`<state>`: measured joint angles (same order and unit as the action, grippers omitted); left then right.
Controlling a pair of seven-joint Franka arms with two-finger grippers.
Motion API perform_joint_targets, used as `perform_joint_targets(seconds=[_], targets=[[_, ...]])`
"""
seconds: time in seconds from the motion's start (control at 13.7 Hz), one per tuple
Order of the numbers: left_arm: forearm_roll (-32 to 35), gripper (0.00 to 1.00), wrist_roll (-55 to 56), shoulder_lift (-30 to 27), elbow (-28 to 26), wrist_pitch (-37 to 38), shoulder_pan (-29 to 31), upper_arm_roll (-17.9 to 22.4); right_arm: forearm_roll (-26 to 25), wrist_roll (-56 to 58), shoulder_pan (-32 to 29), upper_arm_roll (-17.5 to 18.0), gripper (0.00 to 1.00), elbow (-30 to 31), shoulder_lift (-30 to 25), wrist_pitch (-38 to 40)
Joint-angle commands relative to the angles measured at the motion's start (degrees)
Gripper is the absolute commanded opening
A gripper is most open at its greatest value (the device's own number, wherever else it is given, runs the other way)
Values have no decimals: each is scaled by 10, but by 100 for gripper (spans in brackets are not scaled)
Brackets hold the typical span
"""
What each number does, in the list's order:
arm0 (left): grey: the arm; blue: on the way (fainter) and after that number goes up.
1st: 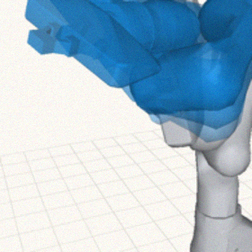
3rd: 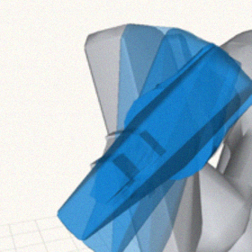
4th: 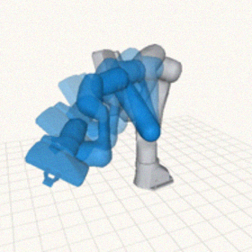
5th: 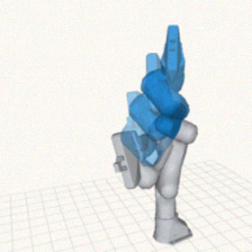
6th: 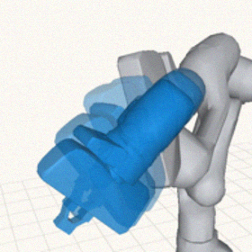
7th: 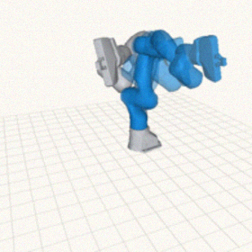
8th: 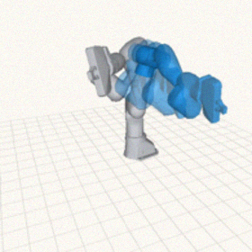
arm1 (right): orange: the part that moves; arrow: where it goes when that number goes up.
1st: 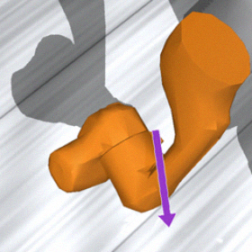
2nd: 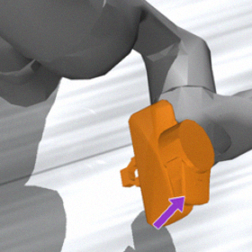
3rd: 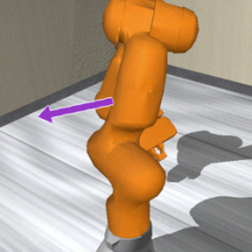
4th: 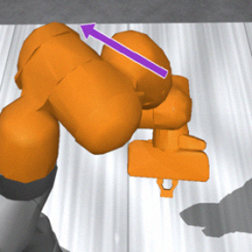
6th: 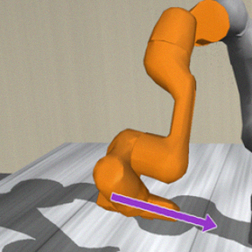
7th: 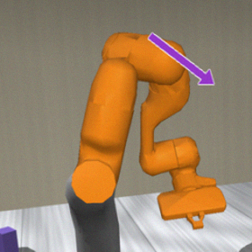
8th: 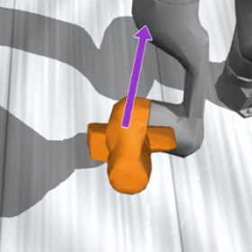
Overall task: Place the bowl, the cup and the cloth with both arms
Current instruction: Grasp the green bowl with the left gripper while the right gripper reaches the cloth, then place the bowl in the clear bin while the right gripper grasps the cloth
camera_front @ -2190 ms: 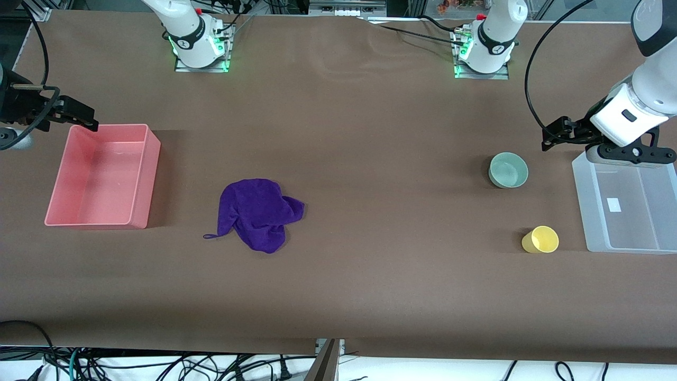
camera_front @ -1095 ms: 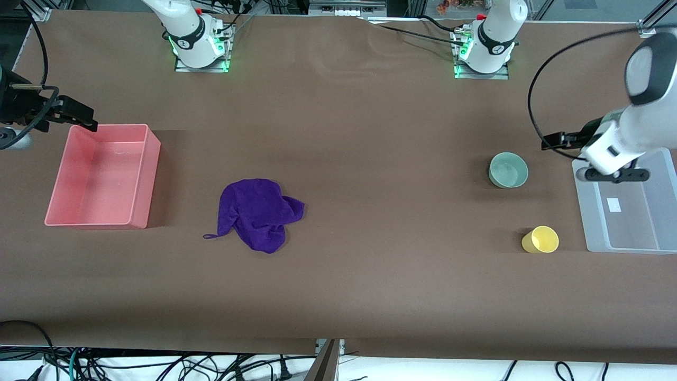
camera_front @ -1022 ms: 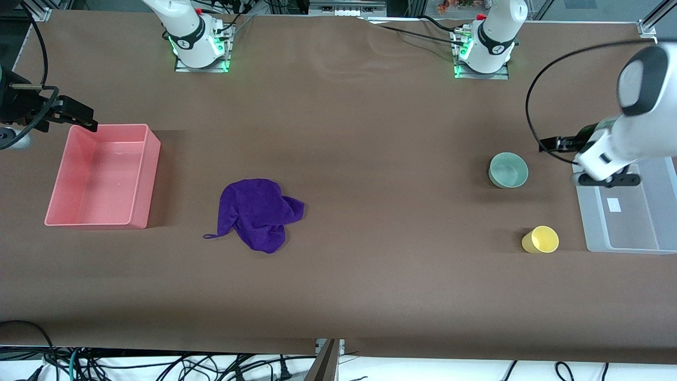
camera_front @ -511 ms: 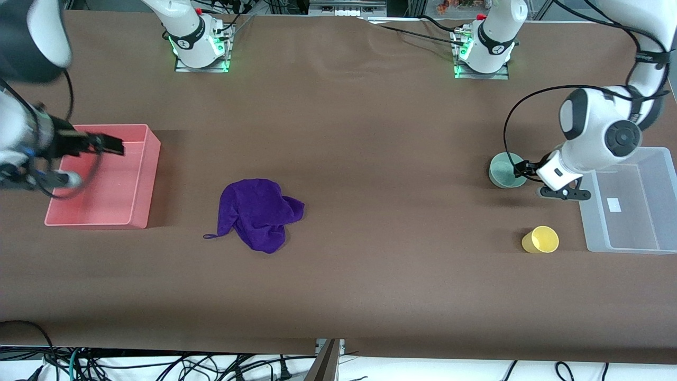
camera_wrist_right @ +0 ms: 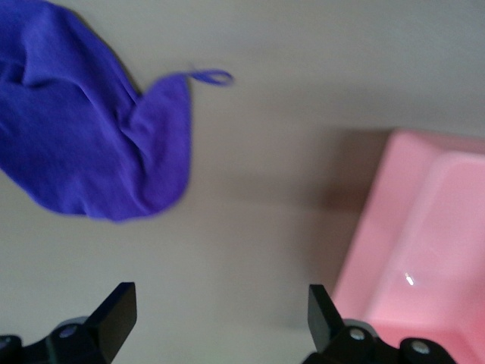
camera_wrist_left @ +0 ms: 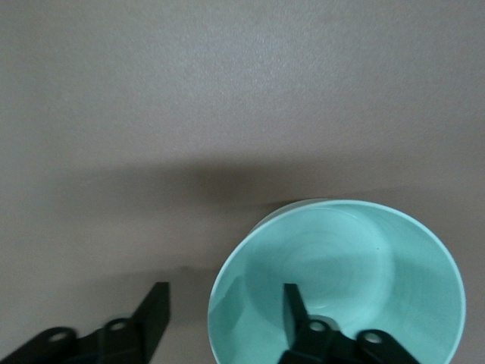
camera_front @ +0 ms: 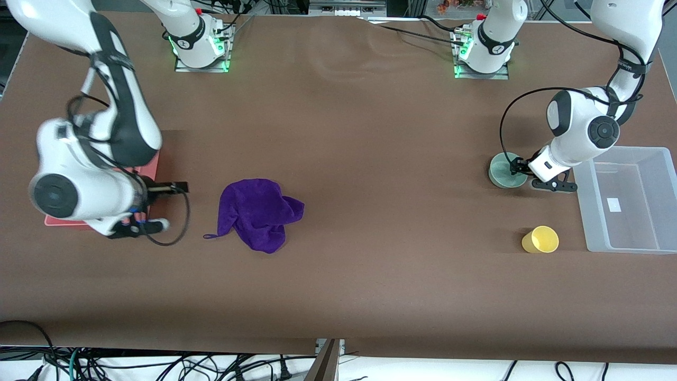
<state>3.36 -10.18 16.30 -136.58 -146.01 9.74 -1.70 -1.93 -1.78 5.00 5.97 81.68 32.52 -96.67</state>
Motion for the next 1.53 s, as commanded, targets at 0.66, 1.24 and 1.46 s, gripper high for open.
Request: perform_joint_targets(seconds=[0.66,1.24,1.46], targets=[[0,0,-33,-72,129,260,7,-8,22,-11,56,35,74,171,68,-330],[9,0,-399,106,439,371,200,-3,18,-2,55,35,0,166,80,-331],[0,0,-462,198,506,362,267,-4,18,1,53,34,0,161,71,-325]])
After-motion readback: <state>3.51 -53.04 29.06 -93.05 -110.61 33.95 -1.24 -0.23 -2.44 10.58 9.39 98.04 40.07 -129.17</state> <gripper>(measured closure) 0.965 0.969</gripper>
